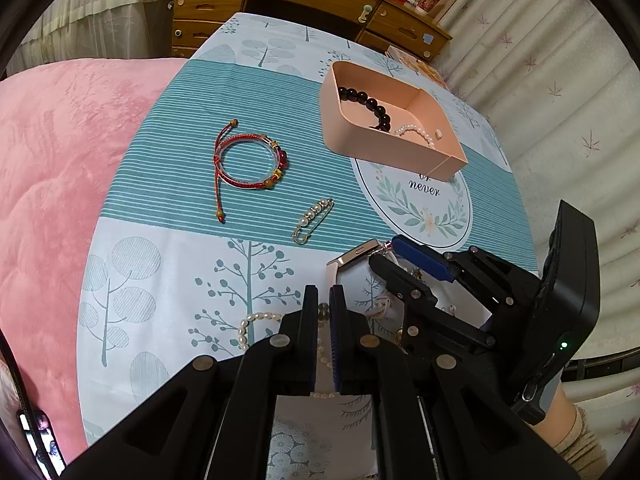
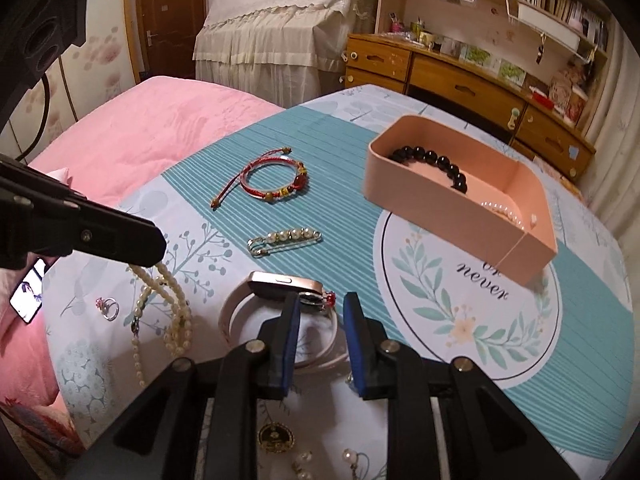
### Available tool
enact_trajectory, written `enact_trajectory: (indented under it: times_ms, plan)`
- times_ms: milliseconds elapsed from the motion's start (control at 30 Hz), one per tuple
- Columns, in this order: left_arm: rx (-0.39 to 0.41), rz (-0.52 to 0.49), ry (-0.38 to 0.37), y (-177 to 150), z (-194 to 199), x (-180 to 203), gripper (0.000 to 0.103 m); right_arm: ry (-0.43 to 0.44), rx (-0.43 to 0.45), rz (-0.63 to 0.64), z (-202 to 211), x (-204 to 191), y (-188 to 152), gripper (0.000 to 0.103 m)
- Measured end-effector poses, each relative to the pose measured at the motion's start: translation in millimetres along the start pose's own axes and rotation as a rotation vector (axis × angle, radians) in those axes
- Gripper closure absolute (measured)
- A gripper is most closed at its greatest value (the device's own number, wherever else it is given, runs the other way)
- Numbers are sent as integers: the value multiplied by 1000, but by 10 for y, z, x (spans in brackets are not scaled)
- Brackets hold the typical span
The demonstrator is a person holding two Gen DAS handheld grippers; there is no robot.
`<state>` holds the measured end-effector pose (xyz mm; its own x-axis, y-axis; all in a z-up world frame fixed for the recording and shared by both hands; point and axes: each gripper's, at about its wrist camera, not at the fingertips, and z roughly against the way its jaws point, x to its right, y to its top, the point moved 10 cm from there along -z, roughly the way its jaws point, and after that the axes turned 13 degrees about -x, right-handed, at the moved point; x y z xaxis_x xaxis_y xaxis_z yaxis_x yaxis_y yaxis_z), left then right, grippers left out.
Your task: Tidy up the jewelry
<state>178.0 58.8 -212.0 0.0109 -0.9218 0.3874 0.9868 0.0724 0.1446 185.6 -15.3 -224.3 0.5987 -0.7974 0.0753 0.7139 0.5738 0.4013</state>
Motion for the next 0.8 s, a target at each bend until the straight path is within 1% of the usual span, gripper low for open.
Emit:
enact_trajectory:
  times_ms: [133,300,433,467,500,567,600,667,767,800]
  plan:
    - [0,2,-2,2,1,-5,100,13,4,12,28,3,19,81]
    - [0,6,-2,4,-8,-16,100,15,4,78,27,-45,36,81]
    - [1,8,-3,-2,-10,-28,100,-5,7,123,23,-86,40,82]
    - [1,8,-5,-4,-7,-38,100,-15,8,133,25,-94,39,83]
    - [1,9,-5,-5,-4,-44,100,-26,8,147,26,-103,39,88]
    - [1,10,-6,-8,-4,-45,100,-35,15,156,37,-113,41,90]
    - [1,10,-6,-8,0,-49,100,-36,14,158,40,-113,37,95]
    - [3,8,-6,-9,0,-46,100,-39,16,156,42,-100,37,97]
    - [4,9,-5,-7,-1,-49,100,-18,29,134,87,-67,33,98]
    - [5,9,-6,-7,9,-52,100,-6,35,122,113,-57,35,103]
